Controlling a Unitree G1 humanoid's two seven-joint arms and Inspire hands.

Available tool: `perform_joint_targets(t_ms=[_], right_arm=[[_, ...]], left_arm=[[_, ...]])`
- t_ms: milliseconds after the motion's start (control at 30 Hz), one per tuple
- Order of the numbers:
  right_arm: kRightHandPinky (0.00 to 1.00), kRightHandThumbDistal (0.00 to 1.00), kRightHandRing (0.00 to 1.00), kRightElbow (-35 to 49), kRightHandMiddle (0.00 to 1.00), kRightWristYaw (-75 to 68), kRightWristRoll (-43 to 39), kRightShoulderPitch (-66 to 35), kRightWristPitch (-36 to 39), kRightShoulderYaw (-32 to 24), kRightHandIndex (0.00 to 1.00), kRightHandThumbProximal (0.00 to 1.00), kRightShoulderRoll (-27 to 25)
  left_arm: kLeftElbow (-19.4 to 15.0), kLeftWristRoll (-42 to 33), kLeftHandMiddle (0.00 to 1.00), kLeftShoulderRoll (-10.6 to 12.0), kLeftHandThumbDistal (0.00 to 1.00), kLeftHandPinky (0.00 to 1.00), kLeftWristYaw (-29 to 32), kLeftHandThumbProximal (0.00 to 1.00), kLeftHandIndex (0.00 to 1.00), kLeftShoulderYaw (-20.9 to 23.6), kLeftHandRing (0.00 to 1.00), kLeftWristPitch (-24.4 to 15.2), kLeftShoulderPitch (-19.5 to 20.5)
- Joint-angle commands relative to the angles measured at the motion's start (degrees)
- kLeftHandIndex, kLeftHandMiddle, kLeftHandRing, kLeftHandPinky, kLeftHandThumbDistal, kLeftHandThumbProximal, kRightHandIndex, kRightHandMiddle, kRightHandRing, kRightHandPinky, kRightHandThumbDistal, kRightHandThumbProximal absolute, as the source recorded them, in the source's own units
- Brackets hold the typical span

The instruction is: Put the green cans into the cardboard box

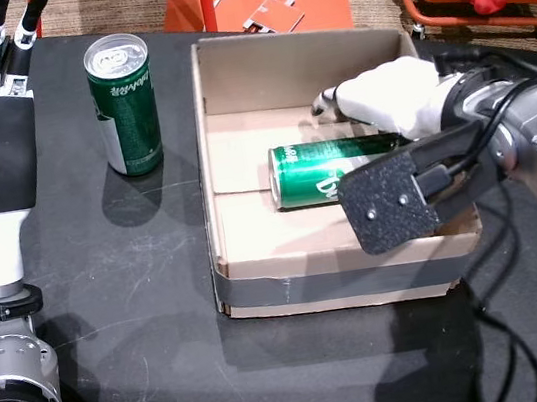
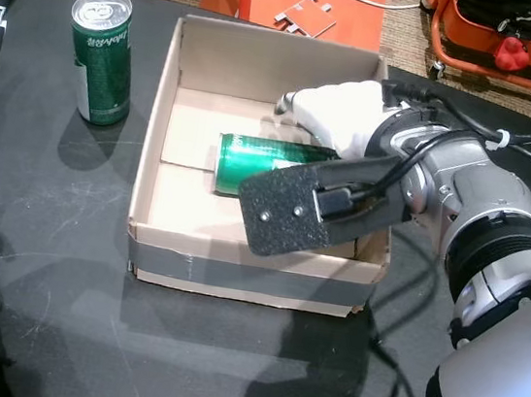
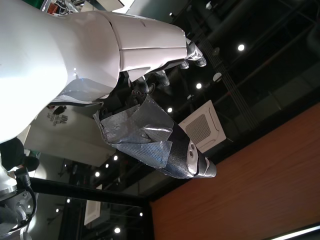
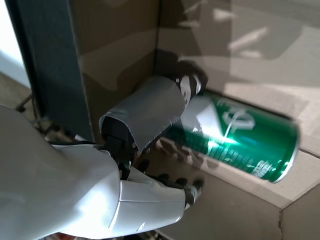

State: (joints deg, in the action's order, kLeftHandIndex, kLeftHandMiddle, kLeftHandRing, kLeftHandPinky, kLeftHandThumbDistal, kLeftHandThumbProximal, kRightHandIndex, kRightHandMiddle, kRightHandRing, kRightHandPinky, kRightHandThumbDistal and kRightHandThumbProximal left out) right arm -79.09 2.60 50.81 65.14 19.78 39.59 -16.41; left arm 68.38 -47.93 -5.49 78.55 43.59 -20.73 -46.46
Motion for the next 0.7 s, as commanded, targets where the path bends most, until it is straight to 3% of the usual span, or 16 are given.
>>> perform_joint_targets(t_ms=[0, 233, 300, 400, 533, 667], right_arm=[[1.00, 1.00, 1.00, 0.08, 1.00, -1.81, 0.43, 1.06, 0.21, 0.39, 0.95, 0.73, -0.67], [1.00, 1.00, 1.00, 0.14, 1.00, -3.65, -0.35, 1.97, 0.34, -0.34, 1.00, 0.73, -0.63], [1.00, 1.00, 1.00, 0.18, 1.00, -3.09, -1.85, 2.30, 0.74, -1.85, 1.00, 0.71, -0.73], [1.00, 1.00, 1.00, 0.30, 1.00, -1.95, -4.31, 2.70, 1.74, -4.40, 1.00, 0.78, -1.38], [1.00, 1.00, 1.00, 0.61, 1.00, 1.13, -10.78, 2.79, 4.20, -10.96, 1.00, 0.81, -2.95], [1.00, 1.00, 1.00, 0.94, 1.00, 5.78, -18.84, 1.47, 6.16, -18.98, 0.84, 0.85, -4.59]], left_arm=[[-0.02, 0.48, 0.87, 0.38, 0.97, 1.00, -0.15, 0.28, 0.79, -0.13, 1.00, -0.35, -0.06], [0.16, 0.38, 0.88, 0.00, 0.97, 1.00, -0.64, 0.25, 0.83, -0.20, 1.00, 1.08, -0.16], [0.56, 0.59, 0.87, 0.01, 0.98, 1.00, -1.15, 0.27, 0.82, -0.09, 1.00, 0.10, -0.34], [0.49, 0.77, 0.88, 0.64, 0.97, 1.00, -2.17, 0.29, 0.81, -0.17, 1.00, -1.11, -0.48], [0.72, 0.16, 0.87, 1.26, 0.96, 1.00, -2.70, 0.27, 0.81, 0.16, 1.00, -0.76, -0.96], [0.30, 1.09, 0.89, 0.88, 0.98, 0.97, -2.35, 0.27, 0.89, -0.34, 0.97, -3.55, -1.00]])
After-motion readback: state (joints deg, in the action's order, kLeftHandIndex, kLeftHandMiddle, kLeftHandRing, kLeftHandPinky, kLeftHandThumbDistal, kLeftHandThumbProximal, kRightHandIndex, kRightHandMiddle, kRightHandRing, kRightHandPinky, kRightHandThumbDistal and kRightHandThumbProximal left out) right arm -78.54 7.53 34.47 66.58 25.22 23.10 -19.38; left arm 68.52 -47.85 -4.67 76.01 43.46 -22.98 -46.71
